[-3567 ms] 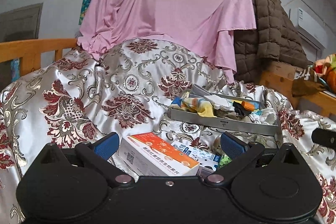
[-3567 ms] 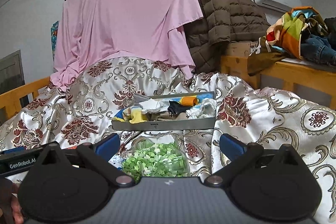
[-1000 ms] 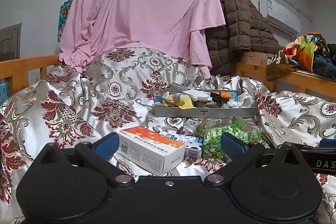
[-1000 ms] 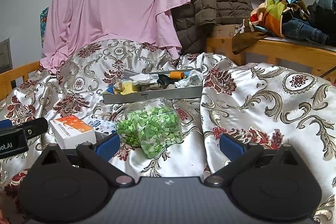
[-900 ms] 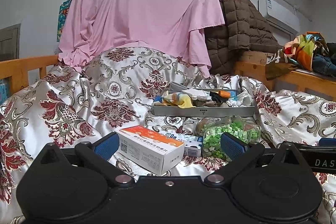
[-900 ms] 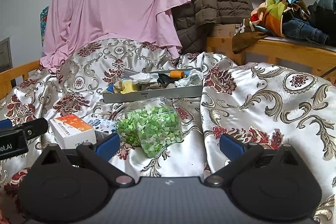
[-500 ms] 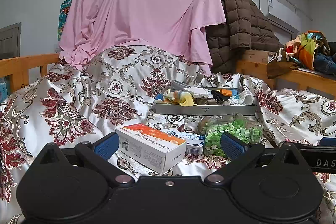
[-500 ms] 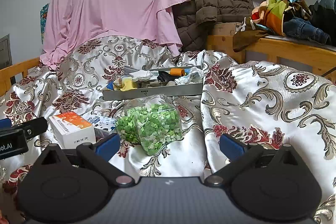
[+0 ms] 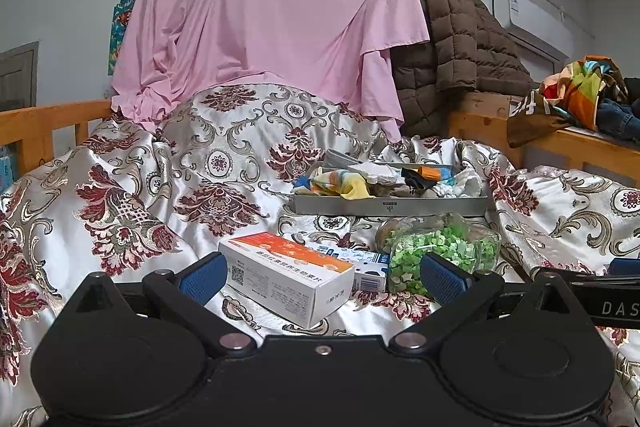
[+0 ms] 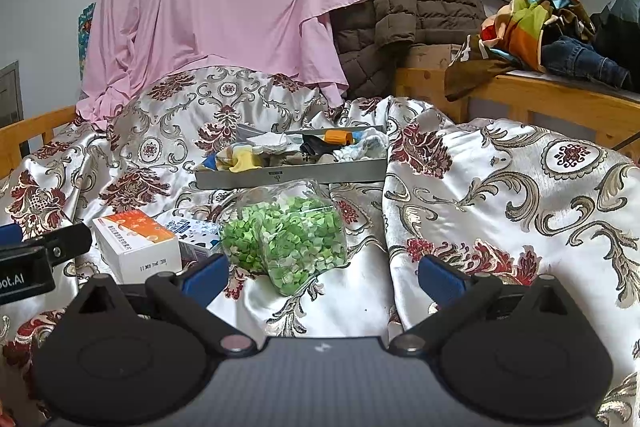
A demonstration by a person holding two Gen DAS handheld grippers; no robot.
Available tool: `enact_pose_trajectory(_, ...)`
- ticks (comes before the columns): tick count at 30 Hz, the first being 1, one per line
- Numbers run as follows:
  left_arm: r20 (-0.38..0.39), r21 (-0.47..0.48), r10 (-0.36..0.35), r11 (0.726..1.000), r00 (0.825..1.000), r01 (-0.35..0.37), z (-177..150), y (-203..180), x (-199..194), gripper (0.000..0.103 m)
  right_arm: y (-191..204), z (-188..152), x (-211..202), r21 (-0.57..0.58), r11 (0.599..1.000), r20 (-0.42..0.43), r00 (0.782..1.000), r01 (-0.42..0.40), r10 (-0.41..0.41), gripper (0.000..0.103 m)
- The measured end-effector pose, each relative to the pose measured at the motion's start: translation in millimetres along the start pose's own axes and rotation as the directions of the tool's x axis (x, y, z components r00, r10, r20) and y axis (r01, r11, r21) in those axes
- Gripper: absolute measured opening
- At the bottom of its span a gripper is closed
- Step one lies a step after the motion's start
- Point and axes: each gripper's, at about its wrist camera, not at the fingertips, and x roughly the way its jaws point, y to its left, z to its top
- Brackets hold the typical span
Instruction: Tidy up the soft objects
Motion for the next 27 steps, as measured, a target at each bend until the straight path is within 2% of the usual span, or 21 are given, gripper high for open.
enact_pose_trajectory(27,-0.002,0.004,-0.005,1.0,1.0,0.005,0.5,-1.4,-0.3,0.102,1.8,-0.5,0.4,-0.003,1.0,-0.004,1.0,0.0,0.0,0.103)
